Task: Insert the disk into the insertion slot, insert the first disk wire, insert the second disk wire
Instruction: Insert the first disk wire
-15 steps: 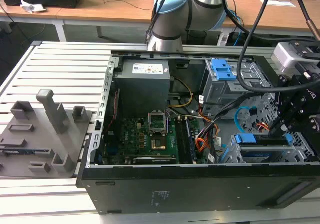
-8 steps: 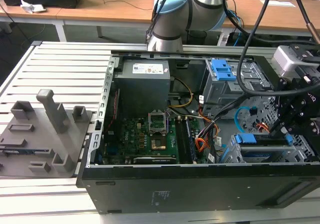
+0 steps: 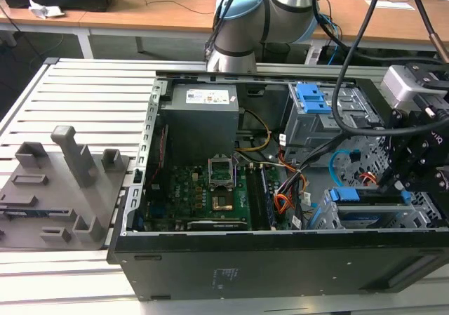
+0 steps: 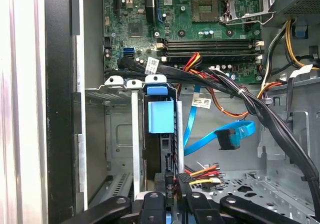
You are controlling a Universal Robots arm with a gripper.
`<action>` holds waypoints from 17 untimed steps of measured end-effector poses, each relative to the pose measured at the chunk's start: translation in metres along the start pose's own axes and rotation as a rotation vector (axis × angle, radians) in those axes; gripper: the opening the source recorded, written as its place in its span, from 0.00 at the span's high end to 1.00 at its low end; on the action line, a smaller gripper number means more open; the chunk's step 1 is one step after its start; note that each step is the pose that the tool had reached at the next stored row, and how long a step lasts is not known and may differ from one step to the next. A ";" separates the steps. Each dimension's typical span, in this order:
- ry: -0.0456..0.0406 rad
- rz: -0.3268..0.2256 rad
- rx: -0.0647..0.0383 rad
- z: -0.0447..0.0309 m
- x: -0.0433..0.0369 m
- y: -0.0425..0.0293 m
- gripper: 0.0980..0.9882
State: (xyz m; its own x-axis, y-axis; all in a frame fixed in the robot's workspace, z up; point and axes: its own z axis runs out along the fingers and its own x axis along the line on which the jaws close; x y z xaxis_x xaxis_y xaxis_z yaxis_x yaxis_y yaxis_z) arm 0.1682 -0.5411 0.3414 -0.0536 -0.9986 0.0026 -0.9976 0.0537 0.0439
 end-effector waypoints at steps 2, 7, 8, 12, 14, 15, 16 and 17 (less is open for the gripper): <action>-0.0001 0.000 0.000 -0.0109 0.0000 0.0005 0.85; 0.0002 0.000 0.000 -0.0279 -0.0005 0.0012 0.93; 0.0004 0.000 0.000 -0.0315 -0.0006 0.0014 0.99; 0.0000 0.000 0.000 -0.0361 -0.0006 0.0016 0.99; 0.0006 0.000 0.000 -0.0364 -0.0005 0.0038 0.99; 0.0003 0.000 0.000 -0.0360 -0.0002 0.0089 0.99; 0.0004 0.000 0.000 -0.0357 0.0001 0.0143 0.99; 0.0004 0.000 0.000 -0.0356 0.0003 0.0175 0.99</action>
State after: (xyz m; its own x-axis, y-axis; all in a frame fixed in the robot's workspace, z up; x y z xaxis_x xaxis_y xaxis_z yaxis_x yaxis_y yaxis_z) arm 0.1523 -0.5404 0.3778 -0.0536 -0.9986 0.0030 -0.9976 0.0537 0.0439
